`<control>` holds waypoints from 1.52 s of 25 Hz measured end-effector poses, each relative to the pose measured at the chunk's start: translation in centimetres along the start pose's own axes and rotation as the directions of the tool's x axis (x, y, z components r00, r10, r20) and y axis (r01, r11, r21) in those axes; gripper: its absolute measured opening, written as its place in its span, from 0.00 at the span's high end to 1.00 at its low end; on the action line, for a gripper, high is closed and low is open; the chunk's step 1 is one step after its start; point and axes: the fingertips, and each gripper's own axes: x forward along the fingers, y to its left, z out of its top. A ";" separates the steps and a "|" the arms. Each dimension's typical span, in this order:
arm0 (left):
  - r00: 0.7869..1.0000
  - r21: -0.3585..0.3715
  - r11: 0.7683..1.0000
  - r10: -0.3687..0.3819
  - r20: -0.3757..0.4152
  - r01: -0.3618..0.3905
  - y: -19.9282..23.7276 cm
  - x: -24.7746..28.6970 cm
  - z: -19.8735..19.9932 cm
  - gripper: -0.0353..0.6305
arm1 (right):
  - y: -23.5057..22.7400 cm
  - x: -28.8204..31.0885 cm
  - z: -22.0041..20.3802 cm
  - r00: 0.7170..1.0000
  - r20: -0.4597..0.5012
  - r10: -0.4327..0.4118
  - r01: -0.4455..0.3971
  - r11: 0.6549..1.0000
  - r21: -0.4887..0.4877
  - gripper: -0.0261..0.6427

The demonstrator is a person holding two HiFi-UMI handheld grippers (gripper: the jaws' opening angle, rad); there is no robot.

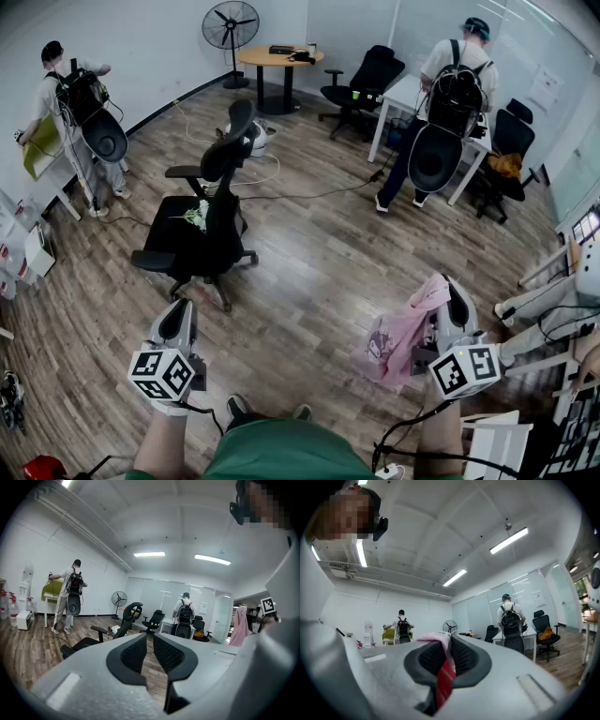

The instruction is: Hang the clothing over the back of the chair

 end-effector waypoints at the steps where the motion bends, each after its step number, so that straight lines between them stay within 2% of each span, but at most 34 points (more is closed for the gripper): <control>1: 1.000 0.005 1.000 0.014 0.004 -0.014 0.2 -0.1 0.2 0.87 | -0.3 0.2 0.0 1.000 0.000 0.003 -0.003 1.000 0.001 0.94; 5: 0.998 0.006 0.998 0.055 0.026 -0.055 0.9 -0.5 1.3 0.87 | -1.0 0.3 -0.2 1.000 0.004 0.006 -0.006 1.000 0.007 0.94; 12: 0.998 0.018 0.998 0.057 0.038 -0.058 0.8 -1.2 2.3 0.87 | -0.4 0.5 -0.6 1.000 -0.018 0.019 -0.019 1.000 0.009 0.94; 17: 0.995 0.021 0.996 0.090 0.050 -0.091 0.2 -2.3 2.8 0.87 | -0.7 1.9 -0.9 0.993 -0.093 0.076 -0.077 0.997 -0.011 0.94; 23: 0.989 0.026 0.990 0.139 0.058 -0.141 0.8 -4.1 3.1 0.87 | -0.2 4.9 -0.8 0.980 -0.136 0.142 -0.151 0.987 -0.052 0.94; 31: 0.976 0.017 0.978 0.204 0.080 -0.206 6.9 -3.2 4.2 0.87 | -0.2 10.3 -0.9 0.987 -0.114 0.113 -0.119 0.992 -0.050 0.94; 38: 0.984 -0.017 0.989 0.151 0.093 -0.150 12.4 2.9 5.2 0.87 | 1.1 14.8 0.8 0.994 -0.104 0.043 -0.053 0.993 -0.101 0.94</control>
